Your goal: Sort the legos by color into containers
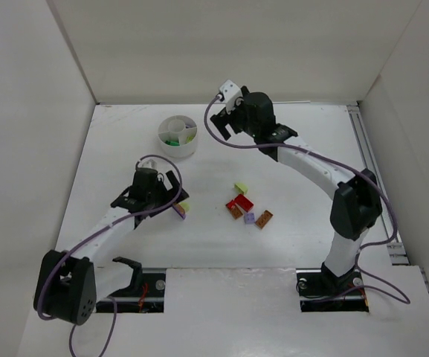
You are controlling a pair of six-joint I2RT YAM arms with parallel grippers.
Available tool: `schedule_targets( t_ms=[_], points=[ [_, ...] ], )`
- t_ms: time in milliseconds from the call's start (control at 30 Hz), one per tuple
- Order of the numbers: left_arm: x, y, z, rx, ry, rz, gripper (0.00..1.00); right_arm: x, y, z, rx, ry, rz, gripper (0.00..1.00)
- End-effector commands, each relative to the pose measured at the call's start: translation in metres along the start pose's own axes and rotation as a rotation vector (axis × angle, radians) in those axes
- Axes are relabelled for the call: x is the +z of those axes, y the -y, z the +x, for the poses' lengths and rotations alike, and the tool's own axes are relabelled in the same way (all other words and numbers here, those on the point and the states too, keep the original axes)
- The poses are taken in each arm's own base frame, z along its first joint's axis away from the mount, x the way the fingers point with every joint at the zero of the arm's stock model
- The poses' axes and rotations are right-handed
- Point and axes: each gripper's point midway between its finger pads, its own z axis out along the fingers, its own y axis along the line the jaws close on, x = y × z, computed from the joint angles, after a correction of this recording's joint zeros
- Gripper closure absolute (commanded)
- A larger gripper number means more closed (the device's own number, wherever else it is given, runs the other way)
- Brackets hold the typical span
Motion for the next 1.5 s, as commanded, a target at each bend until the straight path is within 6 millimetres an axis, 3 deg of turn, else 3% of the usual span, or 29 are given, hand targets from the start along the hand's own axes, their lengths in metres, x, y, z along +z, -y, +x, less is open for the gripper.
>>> schedule_targets(
  t_ms=[0, 33, 67, 133, 300, 367, 433, 833, 967, 1133, 1300, 1333, 1367, 1433, 1467],
  points=[
    [-0.016, -0.002, 0.015, -0.025, 0.029, -0.021, 0.02, -0.008, 0.011, 0.019, 0.033, -0.007, 0.04, 0.0],
    [-0.02, 0.0, 0.015, -0.029, 0.043, -0.017, 0.04, -0.01, 0.009, 0.037, 0.044, -0.042, 0.037, 0.0],
    [-0.021, 0.001, 0.022, -0.022, 0.031, -0.029, 0.12, -0.013, 0.005, 0.041, 0.044, -0.047, 0.023, 0.0],
    [-0.023, -0.003, 0.026, -0.028, 0.038, -0.062, 0.16, -0.017, 0.008, 0.048, 0.047, -0.061, 0.027, 0.0],
    [-0.014, -0.005, 0.047, 0.032, -0.01, -0.189, 0.21, -0.021, 0.004, 0.057, 0.056, -0.073, 0.023, 0.0],
    [-0.014, -0.008, 0.042, 0.024, 0.005, -0.256, 0.28, -0.021, 0.003, 0.061, 0.056, -0.081, 0.02, 0.0],
    [-0.01, -0.013, 0.05, 0.042, -0.018, -0.302, 0.31, -0.024, 0.003, 0.06, 0.056, -0.08, 0.021, 0.0],
    [0.009, 0.007, 0.042, 0.064, 0.038, -0.301, 0.5, -0.028, 0.006, 0.079, 0.073, -0.116, 0.027, 0.0],
    [0.018, -0.002, 0.05, 0.11, 0.009, -0.348, 0.57, -0.031, 0.009, 0.081, 0.077, -0.116, 0.027, 0.0],
    [0.021, -0.003, 0.044, 0.119, 0.032, -0.376, 0.66, -0.031, 0.006, 0.084, 0.077, -0.122, 0.015, 0.0],
    [0.022, -0.003, 0.041, 0.134, 0.035, -0.391, 0.88, -0.037, -0.002, 0.086, 0.079, -0.118, -0.019, 0.0],
    [0.022, -0.003, 0.041, 0.155, 0.03, -0.392, 1.0, -0.039, -0.004, 0.088, 0.069, -0.119, -0.03, 0.0],
    [0.023, 0.002, 0.037, 0.169, 0.037, -0.377, 1.0, -0.042, -0.001, 0.088, 0.073, -0.114, -0.031, 0.0],
    [0.023, 0.011, 0.033, 0.207, 0.054, -0.335, 1.0, -0.045, -0.014, 0.094, 0.066, -0.113, -0.091, 0.0],
    [0.023, 0.015, 0.03, 0.228, 0.063, -0.318, 1.0, -0.051, -0.014, 0.086, 0.065, -0.091, -0.101, 0.0]
  ],
)
